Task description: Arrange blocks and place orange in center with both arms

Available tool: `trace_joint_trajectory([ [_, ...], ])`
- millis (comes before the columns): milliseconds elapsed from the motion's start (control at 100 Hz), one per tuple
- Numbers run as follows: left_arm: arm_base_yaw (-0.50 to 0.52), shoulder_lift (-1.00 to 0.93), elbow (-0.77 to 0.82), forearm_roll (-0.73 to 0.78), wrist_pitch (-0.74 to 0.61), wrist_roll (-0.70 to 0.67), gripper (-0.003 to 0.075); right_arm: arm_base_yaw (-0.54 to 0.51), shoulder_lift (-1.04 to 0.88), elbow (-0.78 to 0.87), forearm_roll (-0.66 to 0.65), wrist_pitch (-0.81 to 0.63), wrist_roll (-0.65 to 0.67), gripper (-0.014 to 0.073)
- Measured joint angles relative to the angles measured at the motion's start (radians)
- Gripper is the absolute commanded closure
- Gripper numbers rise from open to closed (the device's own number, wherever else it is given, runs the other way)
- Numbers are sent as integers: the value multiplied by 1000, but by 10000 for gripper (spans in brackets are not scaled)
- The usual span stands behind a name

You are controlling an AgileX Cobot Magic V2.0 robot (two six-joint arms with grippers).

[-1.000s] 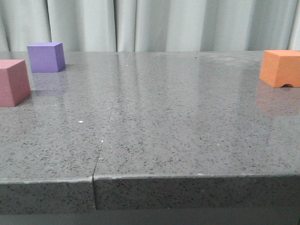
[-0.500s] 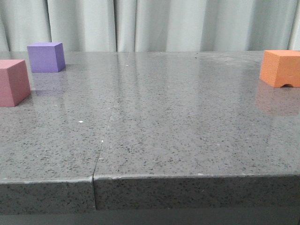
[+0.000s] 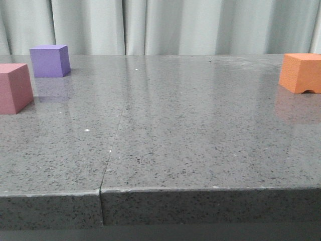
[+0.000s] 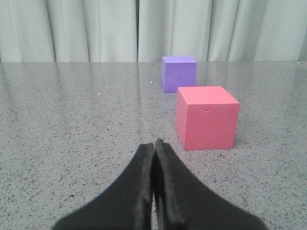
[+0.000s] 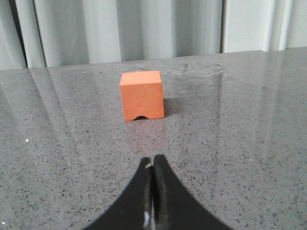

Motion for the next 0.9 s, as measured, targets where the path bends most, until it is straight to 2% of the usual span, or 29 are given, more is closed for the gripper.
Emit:
trace_joint_trajectory([
  [270, 0, 0, 0, 0, 0, 0, 741, 0, 124, -226, 8, 258, 0, 662],
  [650, 0, 0, 0, 0, 0, 0, 741, 0, 525, -587, 5, 502, 0, 651],
  [700, 0, 0, 0, 0, 0, 0, 741, 0, 581, -632, 5, 527, 0, 619],
  [770, 0, 0, 0, 0, 0, 0, 741, 0, 662, -694, 5, 557, 0, 531],
  [810, 0, 0, 0, 0, 0, 0, 741, 0, 710, -728, 5, 566, 0, 440],
  [820, 0, 0, 0, 0, 0, 0, 741, 0, 718, -739, 5, 570, 0, 440],
  [830, 0, 0, 0, 0, 0, 0, 741, 0, 726, -744, 5, 571, 0, 395],
  [840, 0, 0, 0, 0, 0, 0, 741, 0, 741, -749, 5, 571, 0, 395],
  [900, 0, 0, 0, 0, 0, 0, 741, 0, 798, -793, 5, 575, 0, 242],
])
